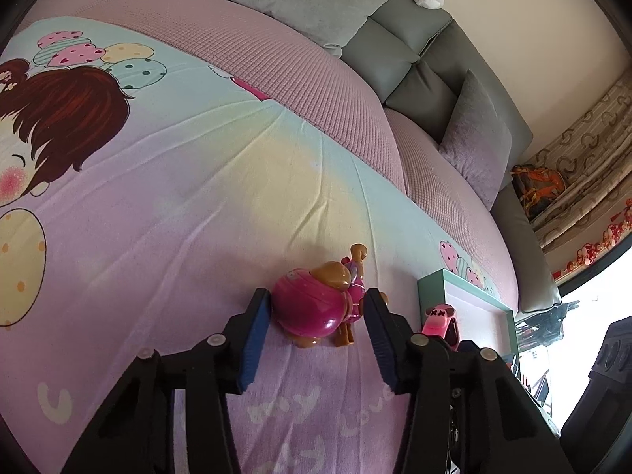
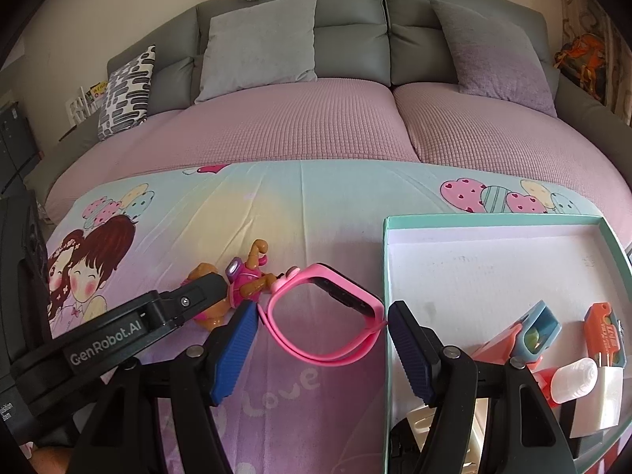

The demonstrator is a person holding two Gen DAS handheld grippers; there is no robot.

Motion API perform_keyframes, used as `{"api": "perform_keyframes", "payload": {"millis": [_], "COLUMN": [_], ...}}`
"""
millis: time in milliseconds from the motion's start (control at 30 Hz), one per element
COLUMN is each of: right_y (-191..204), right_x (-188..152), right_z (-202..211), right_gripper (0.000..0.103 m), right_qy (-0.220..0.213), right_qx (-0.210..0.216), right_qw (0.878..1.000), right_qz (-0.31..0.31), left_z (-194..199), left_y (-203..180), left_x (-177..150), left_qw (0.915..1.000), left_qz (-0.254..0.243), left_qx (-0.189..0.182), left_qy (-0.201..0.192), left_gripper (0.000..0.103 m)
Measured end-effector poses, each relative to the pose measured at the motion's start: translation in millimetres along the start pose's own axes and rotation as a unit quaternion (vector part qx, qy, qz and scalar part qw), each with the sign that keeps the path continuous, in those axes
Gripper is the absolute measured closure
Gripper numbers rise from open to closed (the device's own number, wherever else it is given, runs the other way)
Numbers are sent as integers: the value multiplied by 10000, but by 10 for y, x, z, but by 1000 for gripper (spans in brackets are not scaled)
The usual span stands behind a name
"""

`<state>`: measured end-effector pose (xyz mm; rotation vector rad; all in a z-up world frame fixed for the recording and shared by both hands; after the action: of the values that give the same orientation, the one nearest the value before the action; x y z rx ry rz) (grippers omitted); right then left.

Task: Organize rigid objects
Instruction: 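Carry the toy doll with the left tool while the right tool carries the watch over the tray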

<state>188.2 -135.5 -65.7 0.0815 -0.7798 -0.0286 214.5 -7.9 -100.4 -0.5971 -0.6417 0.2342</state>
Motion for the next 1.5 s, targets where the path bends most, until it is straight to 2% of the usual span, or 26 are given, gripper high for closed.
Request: {"api": "perform_keyframes", "payload": {"millis": [133,500,1000,1367,1500], "right_y": [-10,-12,-50,-381,-666], "right_x": [0,43,151,193,218], "right_z": [-5,73,443,825,928], "right_gripper": [32,32,32,32,32], "right_qy": [0,-80,-373,-642,-759], "right_qx": [48,57,-19,-261,-563], "right_qw": [10000,9999,9993,9971,9942], "right_qz": [-60,-67,-19,-329,-513], "left_z": [6,114,517,656,661], "left_y": [33,14,-220,-566,-738], "left_x": [-13,20,172,208,174], "left_qw": [9999,9999,9972,9930,9911], "left_qz": [133,-7,-380,-780,-997], "left_qx": [-92,114,142,64,-17], "left_qy": [15,-114,-632,-880,-882], "left_gripper": [63,63,63,63,63]}}
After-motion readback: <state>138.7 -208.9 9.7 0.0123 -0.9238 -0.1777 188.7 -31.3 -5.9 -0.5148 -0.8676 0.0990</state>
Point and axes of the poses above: each gripper's, at about its wrist camera, not at the fingertips, and z roughly against the way its jaws point, y to its left, x to its top, the point moved 7 cm from there along -z, roughly the way its jaws point, and after that the axes turned 4 degrees about -y, right-handed, at the moved point
